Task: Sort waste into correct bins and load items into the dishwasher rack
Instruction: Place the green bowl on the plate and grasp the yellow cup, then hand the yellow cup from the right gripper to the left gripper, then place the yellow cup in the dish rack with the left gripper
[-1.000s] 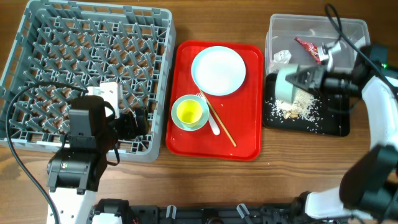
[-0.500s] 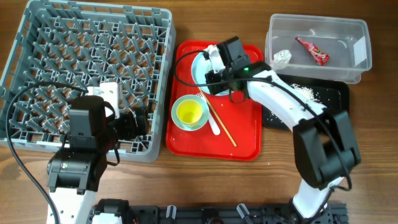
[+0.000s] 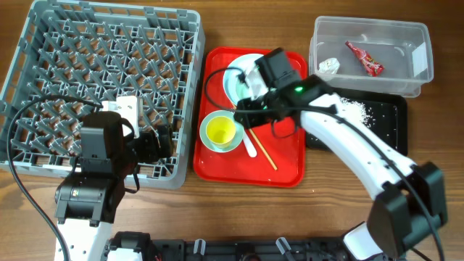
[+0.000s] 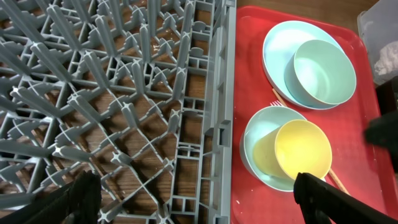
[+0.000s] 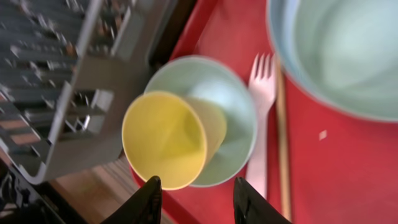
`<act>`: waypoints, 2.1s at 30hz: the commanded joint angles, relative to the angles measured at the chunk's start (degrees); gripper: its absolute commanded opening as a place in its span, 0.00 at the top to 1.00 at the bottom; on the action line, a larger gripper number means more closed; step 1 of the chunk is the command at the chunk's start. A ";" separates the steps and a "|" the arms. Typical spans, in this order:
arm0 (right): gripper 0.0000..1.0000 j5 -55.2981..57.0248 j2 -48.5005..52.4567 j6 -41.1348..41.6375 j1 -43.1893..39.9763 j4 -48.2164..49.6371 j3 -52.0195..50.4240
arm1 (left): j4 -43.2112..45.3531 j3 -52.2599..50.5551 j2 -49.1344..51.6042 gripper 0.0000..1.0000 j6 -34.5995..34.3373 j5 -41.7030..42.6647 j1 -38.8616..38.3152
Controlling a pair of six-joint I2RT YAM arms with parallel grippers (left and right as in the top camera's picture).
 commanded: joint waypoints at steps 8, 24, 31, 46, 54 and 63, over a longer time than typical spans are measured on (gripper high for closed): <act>0.96 6.21 10.38 11.30 4.68 3.04 1.14 | -0.02 1.01 0.15 0.00 0.07 0.09 0.31; 0.96 -50.99 -4.83 7.23 -10.01 5.60 5.62 | 37.13 1.01 13.27 0.00 -4.46 56.08 0.31; 0.96 -58.16 -4.83 6.82 -10.01 7.89 5.62 | 46.62 1.01 13.27 0.04 -4.48 71.91 0.31; 0.95 -58.12 -4.83 6.80 -9.07 7.65 4.00 | 49.20 1.01 13.27 0.23 -4.48 73.22 0.28; 0.94 -58.12 -4.83 6.84 -8.35 7.76 4.00 | 49.18 1.01 13.27 0.43 -4.48 73.18 0.26; 0.55 -31.36 -4.83 6.62 -11.91 2.05 4.00 | 31.56 1.01 13.27 0.48 0.35 51.01 4.28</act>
